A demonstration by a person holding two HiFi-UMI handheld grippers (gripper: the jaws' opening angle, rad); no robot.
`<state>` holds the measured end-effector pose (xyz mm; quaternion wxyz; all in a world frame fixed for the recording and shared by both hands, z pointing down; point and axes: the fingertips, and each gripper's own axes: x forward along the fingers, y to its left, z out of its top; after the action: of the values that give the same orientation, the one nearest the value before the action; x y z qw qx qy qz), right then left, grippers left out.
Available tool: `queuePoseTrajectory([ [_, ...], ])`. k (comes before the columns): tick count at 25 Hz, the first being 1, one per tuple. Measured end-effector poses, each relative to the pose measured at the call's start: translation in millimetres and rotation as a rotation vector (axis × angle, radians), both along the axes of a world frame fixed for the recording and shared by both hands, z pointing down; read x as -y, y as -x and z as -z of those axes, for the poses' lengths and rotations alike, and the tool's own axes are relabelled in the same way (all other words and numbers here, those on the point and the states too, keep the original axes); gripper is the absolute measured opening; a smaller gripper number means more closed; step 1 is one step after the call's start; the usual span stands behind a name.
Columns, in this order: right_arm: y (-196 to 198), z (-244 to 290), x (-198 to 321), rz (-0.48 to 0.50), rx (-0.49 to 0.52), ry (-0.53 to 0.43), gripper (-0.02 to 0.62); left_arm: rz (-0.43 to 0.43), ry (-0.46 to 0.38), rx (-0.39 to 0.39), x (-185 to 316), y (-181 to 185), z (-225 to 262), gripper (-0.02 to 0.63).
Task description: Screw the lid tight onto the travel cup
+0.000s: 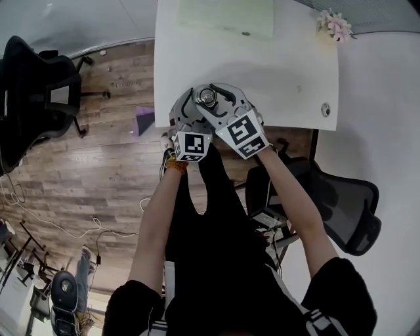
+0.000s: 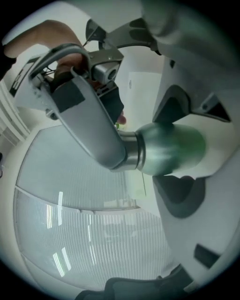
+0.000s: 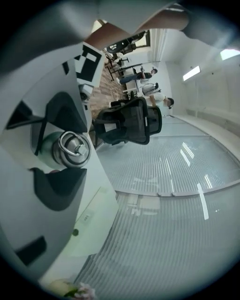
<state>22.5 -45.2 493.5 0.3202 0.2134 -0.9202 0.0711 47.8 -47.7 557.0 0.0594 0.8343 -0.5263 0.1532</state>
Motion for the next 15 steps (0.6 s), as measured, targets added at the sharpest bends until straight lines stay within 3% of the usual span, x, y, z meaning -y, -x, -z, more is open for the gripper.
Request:
queuePoseTrajectory([
  [3,4,0,-2,0.163,-0.009,0.010,0.241,-0.143,0.009,-0.010,-1,1,-2,0.351],
  [6,7,-1,-4,0.323,-0.006,0.038,0.241,-0.370,0.032,0.003,-2,0,-4,0.351],
  [9,10,2,-5,0.416,-0.006,0.026,0.247,-0.546,0.061,0.039,-1,-2,-4,0.356],
  [10,10,4,-5,0.402,0.016,0.024,0.268,-0.552,0.063,0.054,-1,-1,-3,0.359],
  [11,10,9,-5,0.356,0.057,0.033,0.358,-0.524,0.061,0.057,-2,2,-3,0.383],
  [13,8,21,-2,0.203,0.150,0.035,0.365,-0.375,0.052,0.022,-7,14,-2,0.403],
  [15,7,27,3,0.048,0.182,-0.011,0.361,-0.182,0.049,-0.009,-9,22,-2,0.405],
])
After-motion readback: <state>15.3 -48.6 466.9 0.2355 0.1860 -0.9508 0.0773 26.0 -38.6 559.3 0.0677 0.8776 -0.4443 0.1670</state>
